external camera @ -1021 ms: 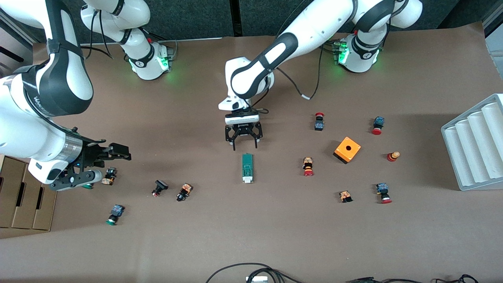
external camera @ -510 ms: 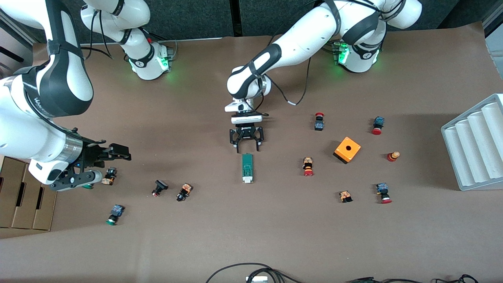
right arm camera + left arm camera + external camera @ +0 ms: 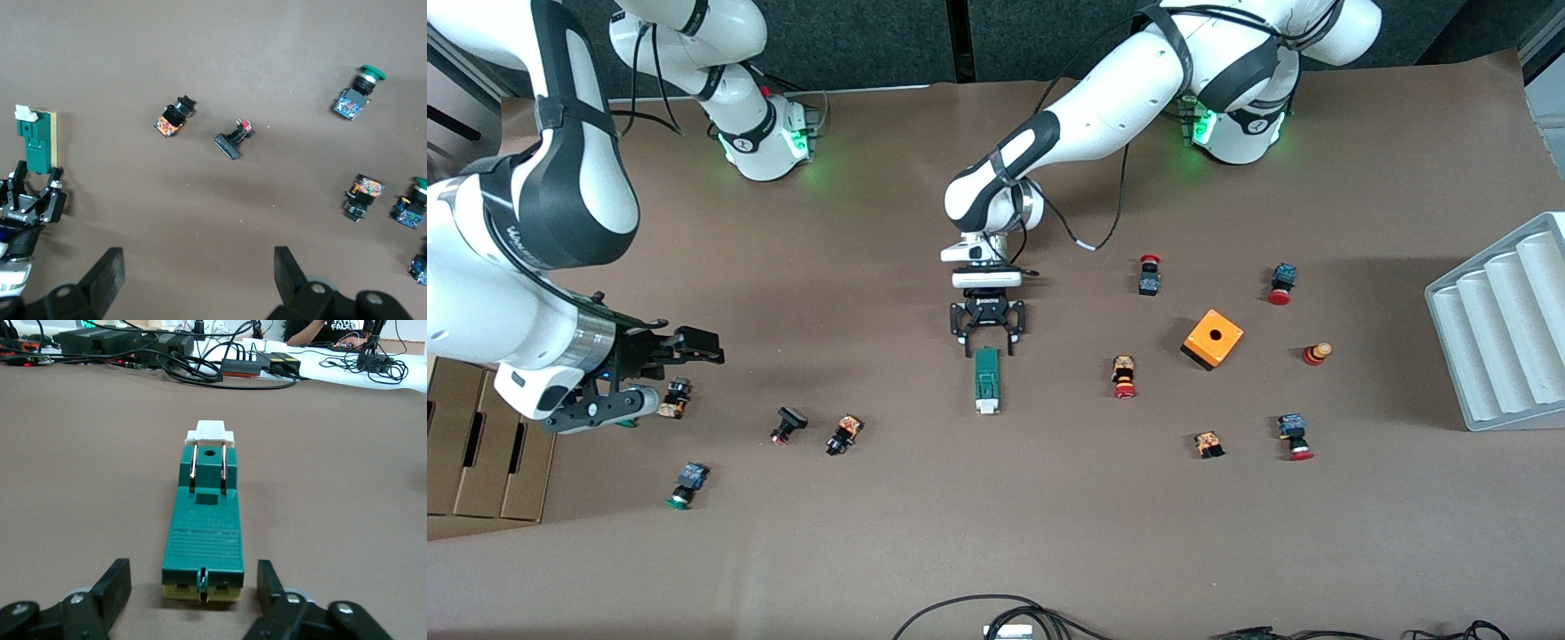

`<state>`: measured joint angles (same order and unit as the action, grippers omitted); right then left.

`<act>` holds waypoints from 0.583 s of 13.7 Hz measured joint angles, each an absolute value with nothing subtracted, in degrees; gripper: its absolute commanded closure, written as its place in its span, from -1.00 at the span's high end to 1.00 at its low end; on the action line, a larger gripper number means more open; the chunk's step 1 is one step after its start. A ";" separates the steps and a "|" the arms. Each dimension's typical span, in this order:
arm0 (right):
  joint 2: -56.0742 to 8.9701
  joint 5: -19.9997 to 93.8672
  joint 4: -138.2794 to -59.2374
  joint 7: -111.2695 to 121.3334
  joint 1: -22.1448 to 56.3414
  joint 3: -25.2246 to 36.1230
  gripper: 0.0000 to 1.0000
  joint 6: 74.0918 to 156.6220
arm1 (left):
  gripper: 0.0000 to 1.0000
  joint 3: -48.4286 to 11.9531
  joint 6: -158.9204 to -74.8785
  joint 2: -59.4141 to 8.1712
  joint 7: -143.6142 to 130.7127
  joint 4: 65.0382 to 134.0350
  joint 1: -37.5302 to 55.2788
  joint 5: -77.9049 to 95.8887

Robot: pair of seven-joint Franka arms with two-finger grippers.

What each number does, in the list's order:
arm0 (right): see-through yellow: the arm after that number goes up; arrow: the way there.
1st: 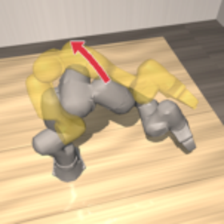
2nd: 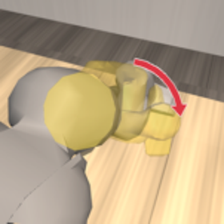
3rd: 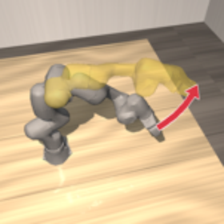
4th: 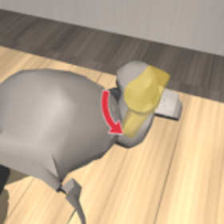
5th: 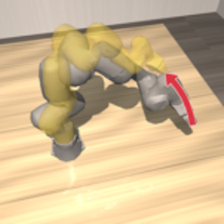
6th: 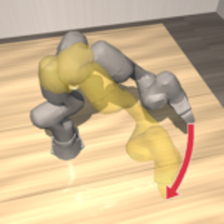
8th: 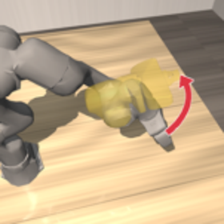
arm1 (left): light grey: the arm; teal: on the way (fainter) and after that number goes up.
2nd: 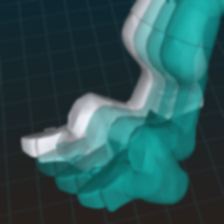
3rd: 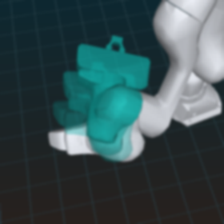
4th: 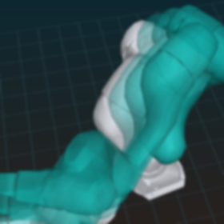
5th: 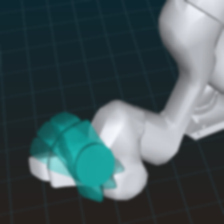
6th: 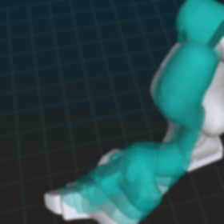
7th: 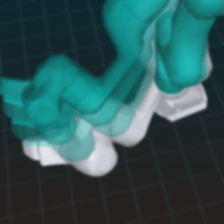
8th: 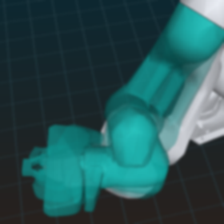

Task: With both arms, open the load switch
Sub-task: 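Move the right gripper over to the white switch lever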

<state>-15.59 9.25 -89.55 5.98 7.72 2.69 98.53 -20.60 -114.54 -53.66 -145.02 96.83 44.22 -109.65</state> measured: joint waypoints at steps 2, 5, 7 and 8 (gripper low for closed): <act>-17.31 9.25 -89.57 6.26 8.07 2.45 1.00 98.54 | 0.51 -20.46 -110.09 -55.00 -145.06 96.51 45.96 -110.23; -20.01 9.05 -89.58 6.41 11.66 2.38 1.00 99.91 | 0.50 -20.28 -109.04 -55.79 -145.19 95.38 46.91 -110.24; -22.21 6.85 -89.58 6.40 15.43 2.35 0.99 102.79 | 0.48 -20.27 -109.11 -56.15 -145.19 94.73 46.91 -110.24; -23.28 5.76 -89.57 6.36 17.49 2.34 0.99 104.45 | 0.43 -20.27 -109.11 -56.28 -145.18 94.50 46.91 -110.24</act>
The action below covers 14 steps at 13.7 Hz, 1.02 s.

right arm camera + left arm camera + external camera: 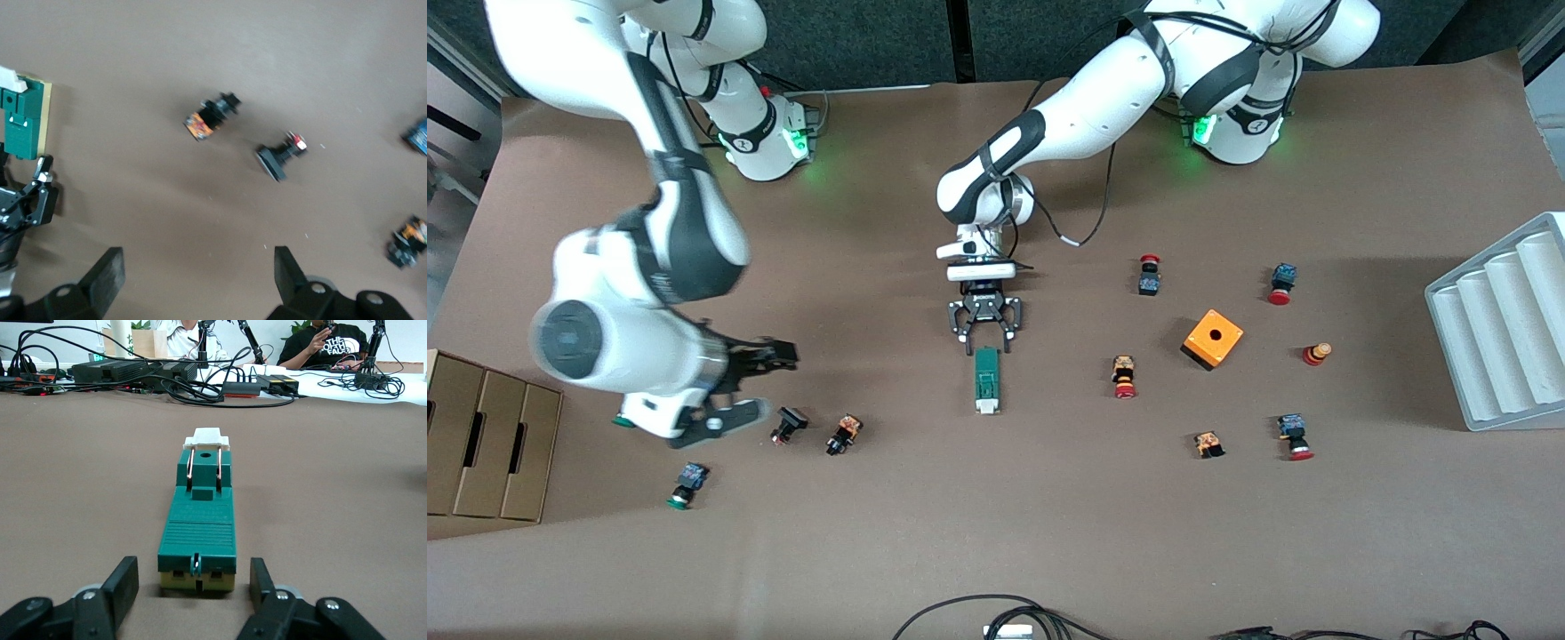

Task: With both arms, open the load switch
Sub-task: 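Move the right gripper over to the white switch lever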

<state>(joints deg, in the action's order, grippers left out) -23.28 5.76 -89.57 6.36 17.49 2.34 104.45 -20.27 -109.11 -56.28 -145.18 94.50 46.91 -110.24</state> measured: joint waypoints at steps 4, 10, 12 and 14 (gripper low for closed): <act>-26.40 4.83 -89.55 7.01 22.01 2.35 0.99 107.40 | 0.24 -20.27 -108.98 -56.48 -145.06 94.17 46.96 -110.24; -32.27 4.83 -89.51 15.12 26.28 2.29 0.99 116.90 | -0.08 -20.18 -108.17 -56.57 -144.90 94.20 47.46 -110.33; -32.42 5.07 -89.37 15.52 27.98 2.21 0.99 117.78 | -0.10 -20.16 -108.14 -56.57 -144.90 94.20 47.48 -110.33; -32.42 7.41 -89.19 16.11 29.84 2.19 0.99 118.86 | -0.16 -20.15 -108.14 -56.58 -144.90 94.20 47.49 -110.34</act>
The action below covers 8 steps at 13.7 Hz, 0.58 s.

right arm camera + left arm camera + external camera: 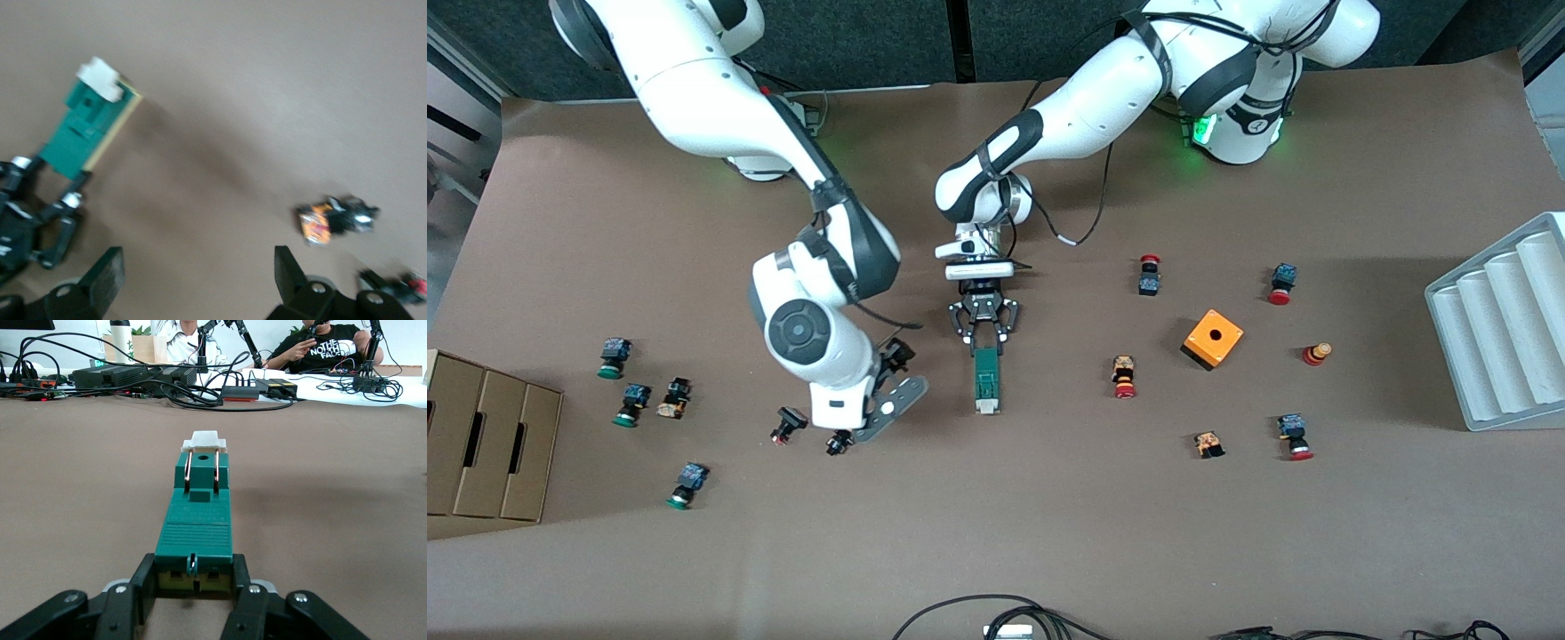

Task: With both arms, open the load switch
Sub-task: 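Move the right gripper over to the white switch lever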

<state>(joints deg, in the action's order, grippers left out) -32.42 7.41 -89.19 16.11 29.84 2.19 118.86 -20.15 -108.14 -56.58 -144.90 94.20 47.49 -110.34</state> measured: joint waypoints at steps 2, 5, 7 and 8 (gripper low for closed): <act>-32.48 8.29 -89.16 21.15 30.50 2.19 0.99 121.42 | -0.18 -20.13 -108.14 -56.58 -144.90 94.20 47.50 -110.35; -33.47 8.43 -89.17 27.50 30.50 2.31 0.99 125.45 | -0.18 -20.12 -108.13 -56.58 -144.90 94.20 47.51 -110.36; -34.47 8.43 -89.17 29.98 30.51 2.30 0.99 128.12 | -0.18 -20.12 -108.13 -56.58 -144.90 94.20 47.52 -110.36; -35.02 8.43 -89.17 31.21 30.54 2.26 0.99 129.23 | -0.18 -20.11 -108.13 -56.58 -144.90 94.20 47.52 -110.37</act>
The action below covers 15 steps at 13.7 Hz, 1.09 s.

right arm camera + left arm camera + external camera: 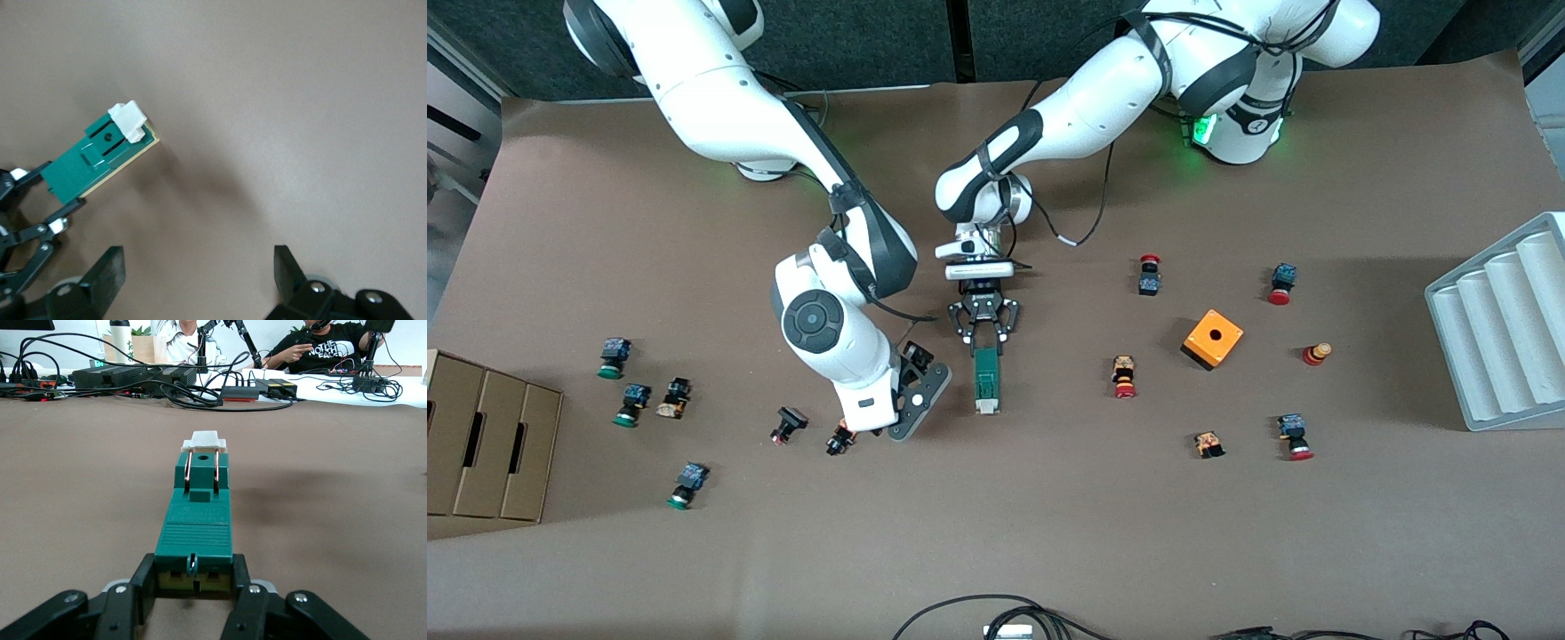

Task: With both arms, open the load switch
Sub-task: 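Move the right gripper over to the white switch lever, then grasp the white lever with the right gripper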

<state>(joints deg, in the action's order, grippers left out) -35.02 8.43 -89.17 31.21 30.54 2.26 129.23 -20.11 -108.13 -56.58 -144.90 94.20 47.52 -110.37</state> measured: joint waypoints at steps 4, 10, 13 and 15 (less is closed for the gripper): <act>-39.46 8.44 -85.91 35.06 33.35 2.17 0.97 132.27 | -0.18 -20.10 -108.13 -56.58 -144.90 94.20 47.53 -110.38; -47.59 8.44 -78.88 41.17 35.90 2.29 0.97 137.24 | -0.18 -20.07 -108.12 -56.59 -144.90 94.20 47.55 -110.39; -49.82 8.44 -78.59 45.31 36.25 2.26 0.97 141.16 | -0.18 -20.07 -108.12 -56.59 -144.90 94.20 47.56 -110.39; -50.32 8.44 -78.09 45.51 36.94 2.26 0.96 141.69 | -0.18 -20.07 -108.12 -56.59 -144.90 94.20 47.56 -110.39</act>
